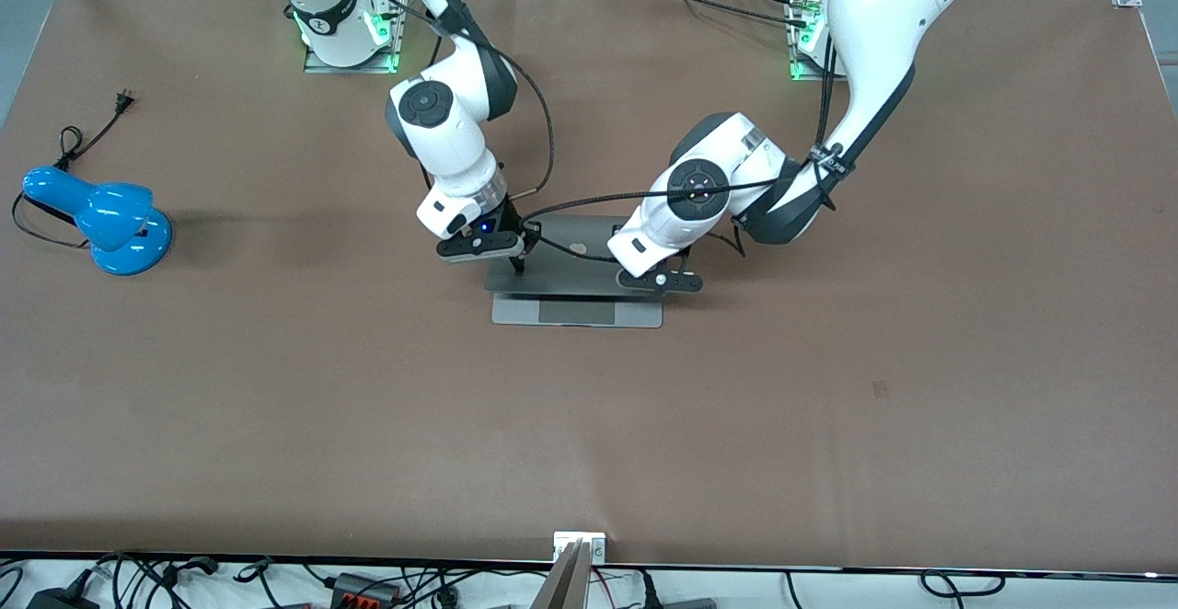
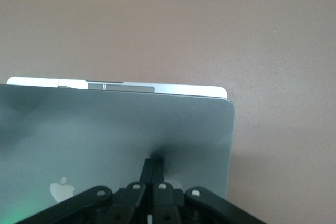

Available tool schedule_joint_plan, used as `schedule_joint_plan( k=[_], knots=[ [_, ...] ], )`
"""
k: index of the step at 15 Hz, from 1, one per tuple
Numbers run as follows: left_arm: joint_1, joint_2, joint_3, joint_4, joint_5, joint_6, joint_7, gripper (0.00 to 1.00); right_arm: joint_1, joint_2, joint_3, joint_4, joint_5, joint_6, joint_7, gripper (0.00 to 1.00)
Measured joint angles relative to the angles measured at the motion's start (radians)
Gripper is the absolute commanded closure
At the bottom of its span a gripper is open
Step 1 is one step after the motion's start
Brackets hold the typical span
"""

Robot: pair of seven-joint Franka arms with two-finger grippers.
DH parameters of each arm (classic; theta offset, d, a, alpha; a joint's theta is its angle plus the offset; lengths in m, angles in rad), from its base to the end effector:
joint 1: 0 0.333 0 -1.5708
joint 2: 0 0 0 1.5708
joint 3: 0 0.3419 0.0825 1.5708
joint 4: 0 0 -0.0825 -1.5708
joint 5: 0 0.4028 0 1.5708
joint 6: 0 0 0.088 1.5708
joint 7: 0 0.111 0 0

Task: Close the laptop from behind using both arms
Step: 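Press the closed lid flat with both grippers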

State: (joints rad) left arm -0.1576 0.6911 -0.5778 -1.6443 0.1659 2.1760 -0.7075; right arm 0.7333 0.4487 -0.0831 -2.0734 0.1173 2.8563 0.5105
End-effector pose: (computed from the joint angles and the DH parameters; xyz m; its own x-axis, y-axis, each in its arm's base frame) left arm 0.5638 -0.4280 0.2634 0.9834 -0.0395 -0.1772 -0.0143 -0.9898 0.1418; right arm 0.5143 0.3862 0.2502 0.9622 0.0189 0.2715 0.0725 -0.9793 -0.1891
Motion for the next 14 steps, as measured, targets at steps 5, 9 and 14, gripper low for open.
schedule_joint_plan(
  k=[5,9,14],
  knots=[
    [-0.009,0.075,0.016,0.018,0.030,0.062,-0.001,1.00,0.000,0.049,-0.007,0.010,-0.018,0.059,0.000,1.00],
    [-0.017,0.095,0.026,0.038,0.058,0.062,-0.001,1.00,0.000,0.070,-0.012,0.024,-0.019,0.070,0.000,1.00],
    [-0.031,0.122,0.046,0.044,0.075,0.098,-0.002,1.00,0.000,0.101,-0.014,0.051,-0.020,0.075,0.000,1.00]
  ],
)
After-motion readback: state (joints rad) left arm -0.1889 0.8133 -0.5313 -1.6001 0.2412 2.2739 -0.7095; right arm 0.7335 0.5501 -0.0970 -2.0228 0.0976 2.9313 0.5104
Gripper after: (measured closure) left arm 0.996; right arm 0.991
